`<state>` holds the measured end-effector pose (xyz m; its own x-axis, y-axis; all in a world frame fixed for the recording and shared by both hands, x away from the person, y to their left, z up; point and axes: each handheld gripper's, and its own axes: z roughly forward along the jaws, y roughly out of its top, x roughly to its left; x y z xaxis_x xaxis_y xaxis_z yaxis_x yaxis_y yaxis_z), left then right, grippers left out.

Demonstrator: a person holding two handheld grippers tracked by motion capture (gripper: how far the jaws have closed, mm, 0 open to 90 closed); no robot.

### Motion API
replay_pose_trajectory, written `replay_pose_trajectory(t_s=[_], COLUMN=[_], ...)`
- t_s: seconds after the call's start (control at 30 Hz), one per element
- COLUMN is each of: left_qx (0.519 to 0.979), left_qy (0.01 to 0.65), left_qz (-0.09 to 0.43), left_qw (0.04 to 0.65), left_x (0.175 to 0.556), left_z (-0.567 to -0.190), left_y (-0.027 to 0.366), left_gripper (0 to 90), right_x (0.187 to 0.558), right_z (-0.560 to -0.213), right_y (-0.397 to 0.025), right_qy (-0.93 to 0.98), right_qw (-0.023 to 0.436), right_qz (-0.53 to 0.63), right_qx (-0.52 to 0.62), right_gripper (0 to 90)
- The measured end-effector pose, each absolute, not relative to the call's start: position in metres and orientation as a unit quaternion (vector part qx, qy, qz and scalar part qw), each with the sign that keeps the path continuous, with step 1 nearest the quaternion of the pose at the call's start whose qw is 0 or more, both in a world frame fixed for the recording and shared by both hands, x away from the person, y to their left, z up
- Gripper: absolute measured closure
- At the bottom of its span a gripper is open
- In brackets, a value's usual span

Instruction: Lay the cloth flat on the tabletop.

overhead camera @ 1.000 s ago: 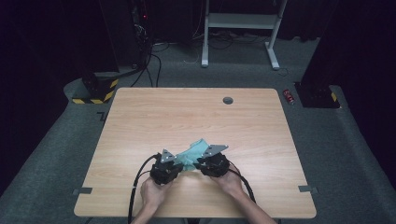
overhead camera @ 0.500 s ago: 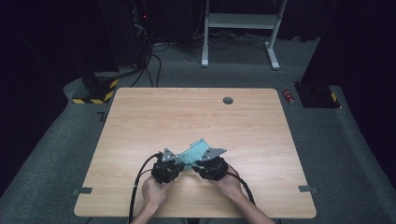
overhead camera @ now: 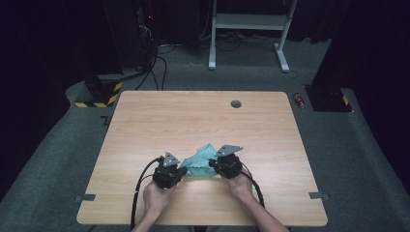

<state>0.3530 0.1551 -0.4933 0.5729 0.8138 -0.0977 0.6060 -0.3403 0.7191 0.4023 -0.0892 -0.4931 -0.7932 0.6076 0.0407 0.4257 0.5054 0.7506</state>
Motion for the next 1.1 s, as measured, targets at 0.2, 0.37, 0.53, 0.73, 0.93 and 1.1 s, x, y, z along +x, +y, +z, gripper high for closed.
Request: replay_pose_trajectory(t_s=[0.2, 0.37, 0.53, 0.73, 0.93, 1.1], left_qx=[0.804, 0.801, 0.804, 0.804, 0.813, 0.813], left_qy=[0.447, 0.454, 0.457, 0.466, 0.442, 0.434], left_qz=[0.169, 0.184, 0.190, 0.162, 0.165, 0.170], left_qw=[0.354, 0.344, 0.330, 0.333, 0.341, 0.348], left_x=[0.359, 0.372, 0.389, 0.401, 0.383, 0.369], left_z=[-0.488, -0.483, -0.484, -0.491, -0.483, -0.478], left_y=[0.166, 0.175, 0.171, 0.165, 0.161, 0.155], left_gripper=[88.6, 88.6, 88.4, 75.3, 61.4, 58.1], right_x=[0.412, 0.423, 0.437, 0.448, 0.438, 0.425], right_z=[-0.487, -0.486, -0.492, -0.506, -0.500, -0.495], right_y=[-0.113, -0.129, -0.134, -0.131, -0.139, -0.149], right_qy=[0.841, 0.827, 0.819, 0.821, 0.819, 0.823], right_qw=[0.124, 0.127, 0.120, 0.101, 0.100, 0.104], right_qz=[0.399, 0.396, 0.381, 0.350, 0.363, 0.366], right_qx=[0.343, 0.379, 0.412, 0.439, 0.433, 0.422], right_gripper=[90.0, 90.0, 90.0, 81.7, 71.4, 71.2])
